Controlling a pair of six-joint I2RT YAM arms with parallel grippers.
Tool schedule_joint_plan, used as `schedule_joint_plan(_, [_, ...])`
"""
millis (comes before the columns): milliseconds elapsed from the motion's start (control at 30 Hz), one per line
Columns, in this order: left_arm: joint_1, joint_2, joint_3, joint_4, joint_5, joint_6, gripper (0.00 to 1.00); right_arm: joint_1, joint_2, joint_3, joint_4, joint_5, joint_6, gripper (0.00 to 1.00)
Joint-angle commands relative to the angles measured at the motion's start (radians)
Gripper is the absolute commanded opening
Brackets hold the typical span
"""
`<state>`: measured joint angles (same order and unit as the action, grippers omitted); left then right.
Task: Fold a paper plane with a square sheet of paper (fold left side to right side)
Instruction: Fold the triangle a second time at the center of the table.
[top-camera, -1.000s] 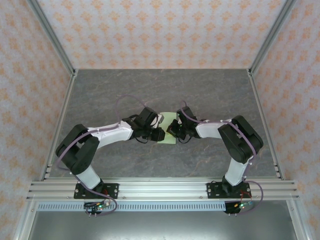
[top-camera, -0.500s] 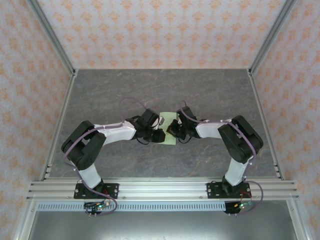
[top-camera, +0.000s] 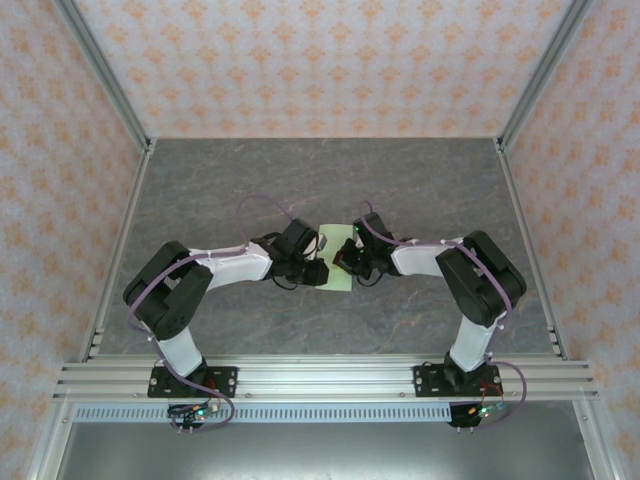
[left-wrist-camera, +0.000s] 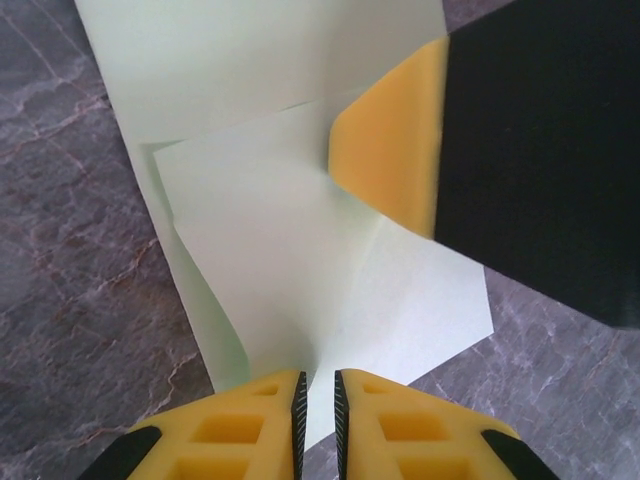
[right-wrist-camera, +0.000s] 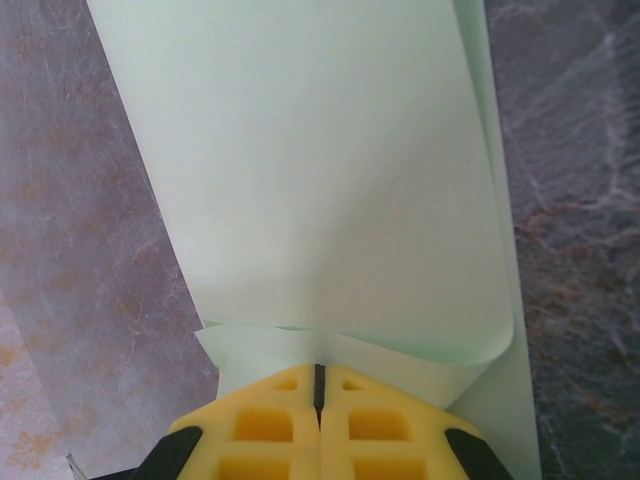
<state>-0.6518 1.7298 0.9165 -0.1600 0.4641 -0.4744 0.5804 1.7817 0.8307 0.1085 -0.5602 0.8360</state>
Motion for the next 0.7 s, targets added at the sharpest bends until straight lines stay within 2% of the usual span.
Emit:
schedule_joint_plan(0, [0.006, 0.023, -0.024, 0.011, -0.022, -0.01, 0.17, 0.007, 0.043, -0.005, -0.083, 0.029, -0.02, 0.04])
schedule_joint_plan(667, [0.006, -0.006, -0.057, -0.012, -0.107, -0.012, 0.13, 0.006, 0.033, -0.006, -0.079, 0.031, -0.025, 0.04])
